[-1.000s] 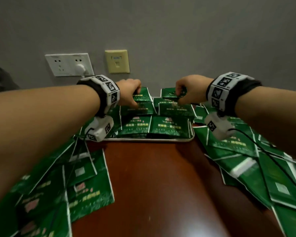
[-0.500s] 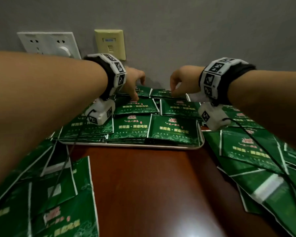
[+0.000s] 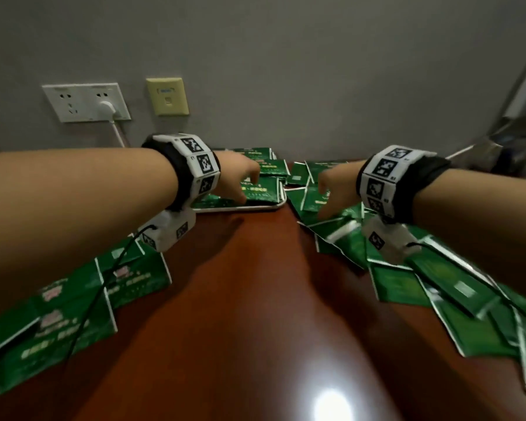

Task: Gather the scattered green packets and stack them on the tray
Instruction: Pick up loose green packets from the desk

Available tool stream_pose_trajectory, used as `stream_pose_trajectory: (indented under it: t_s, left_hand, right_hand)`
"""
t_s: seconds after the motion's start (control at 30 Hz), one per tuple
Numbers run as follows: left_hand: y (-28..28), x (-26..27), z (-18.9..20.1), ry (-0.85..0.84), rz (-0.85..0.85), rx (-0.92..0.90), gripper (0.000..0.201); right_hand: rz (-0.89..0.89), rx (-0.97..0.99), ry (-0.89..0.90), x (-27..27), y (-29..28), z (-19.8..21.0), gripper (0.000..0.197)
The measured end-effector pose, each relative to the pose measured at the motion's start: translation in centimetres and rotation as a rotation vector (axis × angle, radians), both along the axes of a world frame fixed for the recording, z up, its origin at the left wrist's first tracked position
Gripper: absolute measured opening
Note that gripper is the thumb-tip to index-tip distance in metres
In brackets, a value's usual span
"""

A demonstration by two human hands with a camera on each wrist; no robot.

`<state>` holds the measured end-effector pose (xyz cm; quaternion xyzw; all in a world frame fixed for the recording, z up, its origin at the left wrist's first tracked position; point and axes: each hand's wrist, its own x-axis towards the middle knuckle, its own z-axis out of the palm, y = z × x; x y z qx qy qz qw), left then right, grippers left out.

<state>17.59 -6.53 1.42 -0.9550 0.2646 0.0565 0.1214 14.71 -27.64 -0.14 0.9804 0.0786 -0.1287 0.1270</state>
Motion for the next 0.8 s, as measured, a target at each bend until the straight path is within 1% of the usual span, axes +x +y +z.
stream_pose_trajectory:
  t_s: [0.03,0.07,0.17,0.23,0.27,0.33,0.37,0.43,0.53,0.63,0.73,0.8]
  left_hand:
    - [-0.6,-1.7,-0.4,0.018,-0.007,0.006,0.05]
    - [-1.1,-3.2,-0.8,0.029,-0.011,0.014,0.051]
    - [-2.1,-7.3,-1.9,0.046,-0.023,0.003,0.05]
    - [-2.5,-9.5,-2.5,0.058,-0.023,-0.015,0.049]
    - [-2.5,-10.4,-2.7,0.067,-0.021,-0.016,0.048]
    - [-2.4,-12.0,-3.0,0.088,-0.002,-0.018,0.048]
    - [-2.2,-12.6,-3.1,0.099,0.01,-0.018,0.049]
    - [-1.6,-13.5,-3.1,0.108,0.025,-0.011,0.049]
    - [-0.5,-14.3,-3.2,0.107,0.05,0.0,0.048]
    - [0.1,-14.7,-3.4,0.111,0.08,-0.013,0.049]
    - [0.1,-14.7,-3.9,0.107,0.084,-0.067,0.06]
    - [0.0,-15.0,-4.6,0.094,0.065,-0.096,0.072]
  right_hand:
    - [-0.048,-0.029,0.038,-1.9,-1.0,-0.8,0.071]
    - [-0.08,-0.058,0.055,-3.5,-1.9,-1.7,0.074]
    - [-0.114,-0.112,0.06,-7.1,-3.3,-4.6,0.072]
    - [-0.109,-0.129,0.078,-8.3,-3.7,-6.1,0.062]
    - [-0.105,-0.132,0.047,-8.5,-3.9,-6.5,0.054]
    - [-0.11,-0.12,-0.027,-8.7,-4.1,-6.3,0.032]
    - [-0.129,-0.113,-0.033,-8.9,-4.0,-6.2,0.025]
    - [-0.142,-0.102,-0.016,-9.4,-3.4,-5.7,0.021]
    - [-0.092,-0.089,-0.069,-10.1,-2.6,-5.4,0.022]
    - [-0.041,-0.012,-0.107,-11.4,-1.3,-4.9,0.029]
    - [0.08,0.191,-0.116,-12.9,1.2,-5.2,0.047]
    - [0.239,0.328,-0.096,-14.3,3.0,-5.5,0.048]
